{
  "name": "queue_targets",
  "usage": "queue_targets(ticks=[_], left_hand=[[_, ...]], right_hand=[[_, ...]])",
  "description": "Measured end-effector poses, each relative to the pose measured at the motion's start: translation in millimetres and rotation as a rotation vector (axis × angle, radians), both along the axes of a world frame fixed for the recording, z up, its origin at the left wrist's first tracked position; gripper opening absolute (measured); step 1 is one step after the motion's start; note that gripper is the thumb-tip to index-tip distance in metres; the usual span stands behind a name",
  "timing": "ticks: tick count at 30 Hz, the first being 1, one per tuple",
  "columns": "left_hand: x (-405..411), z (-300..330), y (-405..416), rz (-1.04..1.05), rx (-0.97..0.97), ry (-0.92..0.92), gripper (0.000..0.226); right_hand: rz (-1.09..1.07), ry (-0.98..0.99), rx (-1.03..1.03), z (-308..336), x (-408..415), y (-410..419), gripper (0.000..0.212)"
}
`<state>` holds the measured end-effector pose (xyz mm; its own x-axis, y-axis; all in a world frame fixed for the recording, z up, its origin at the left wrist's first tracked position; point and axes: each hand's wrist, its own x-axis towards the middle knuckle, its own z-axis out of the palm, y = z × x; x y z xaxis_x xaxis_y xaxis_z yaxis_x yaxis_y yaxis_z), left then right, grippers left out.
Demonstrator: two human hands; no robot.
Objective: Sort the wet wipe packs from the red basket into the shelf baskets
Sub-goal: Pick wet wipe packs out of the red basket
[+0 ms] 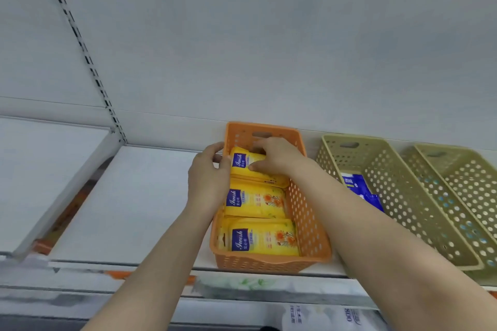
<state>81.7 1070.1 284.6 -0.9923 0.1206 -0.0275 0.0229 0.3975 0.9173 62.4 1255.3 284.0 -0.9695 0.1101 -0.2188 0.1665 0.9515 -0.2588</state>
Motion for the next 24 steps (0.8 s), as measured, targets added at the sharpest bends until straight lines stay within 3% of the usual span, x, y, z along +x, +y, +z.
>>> queue_targets(ticks=[11,20,24], left_hand=[[6.3,11.4,1.6,0.017,-0.079,0.003,0.032],[11.1,23.5,0.4,-0.004,-0.116,-0.035,0.036],[6.2,35.9,-27.4,0.012,-0.141,-0.012,0.043]], right_hand=[[0.133,0.005,0.021,-1.6,-6.3,-3.8,0.077],[0.181,-0.078,0.081,27.2,-8.4,-4.9,0.063],[0.163,0.079,0.123,72.8,-11.6,-18.5,0.054]])
